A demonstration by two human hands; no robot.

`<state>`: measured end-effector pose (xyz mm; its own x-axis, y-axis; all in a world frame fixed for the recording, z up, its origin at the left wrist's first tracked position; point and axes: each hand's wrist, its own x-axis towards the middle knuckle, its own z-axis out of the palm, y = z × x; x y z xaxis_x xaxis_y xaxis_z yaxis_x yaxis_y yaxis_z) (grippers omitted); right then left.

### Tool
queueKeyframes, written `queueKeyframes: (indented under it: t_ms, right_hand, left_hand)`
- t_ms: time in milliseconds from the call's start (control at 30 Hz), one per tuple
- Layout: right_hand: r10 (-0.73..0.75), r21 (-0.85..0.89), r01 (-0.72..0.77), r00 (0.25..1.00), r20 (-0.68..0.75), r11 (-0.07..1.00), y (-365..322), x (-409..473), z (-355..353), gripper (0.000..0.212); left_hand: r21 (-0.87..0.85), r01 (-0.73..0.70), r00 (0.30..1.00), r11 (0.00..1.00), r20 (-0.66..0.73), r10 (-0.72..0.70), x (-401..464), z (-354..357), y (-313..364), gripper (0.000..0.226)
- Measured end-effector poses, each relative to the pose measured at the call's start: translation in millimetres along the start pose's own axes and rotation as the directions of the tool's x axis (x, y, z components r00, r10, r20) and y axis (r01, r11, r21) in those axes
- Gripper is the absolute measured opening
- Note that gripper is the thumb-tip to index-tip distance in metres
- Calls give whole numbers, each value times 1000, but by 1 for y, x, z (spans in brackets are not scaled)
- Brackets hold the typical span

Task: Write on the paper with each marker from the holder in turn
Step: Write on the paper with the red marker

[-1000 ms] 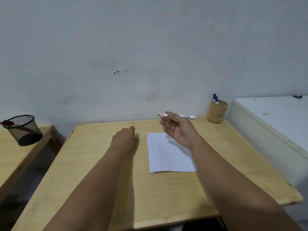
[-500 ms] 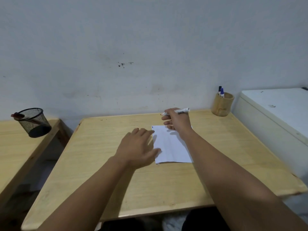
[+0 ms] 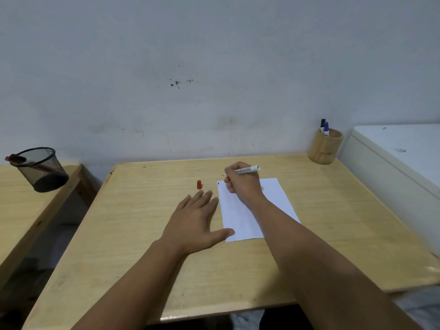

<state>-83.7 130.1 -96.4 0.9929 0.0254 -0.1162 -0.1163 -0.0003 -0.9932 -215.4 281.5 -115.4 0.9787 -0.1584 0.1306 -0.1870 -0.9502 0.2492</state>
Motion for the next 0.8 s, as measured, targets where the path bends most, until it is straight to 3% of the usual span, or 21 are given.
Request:
queueKeyframes:
  t_ms: [100, 233, 800]
  right_hand:
    - [-11, -27, 12, 1000, 11, 1000, -2, 4, 3, 33]
    - [-35, -80, 34, 999, -9, 996, 4, 3, 1, 24]
    - [-106, -225, 109, 994, 24, 968, 15, 4, 0, 25]
  left_hand:
    - [1, -3, 1000, 1000, 0, 3, 1, 0, -1, 106]
    - [-8, 11, 1000, 1000, -22, -11, 1, 0, -1, 106]
    - [18, 81, 996, 997, 35, -81, -6, -3, 0, 119]
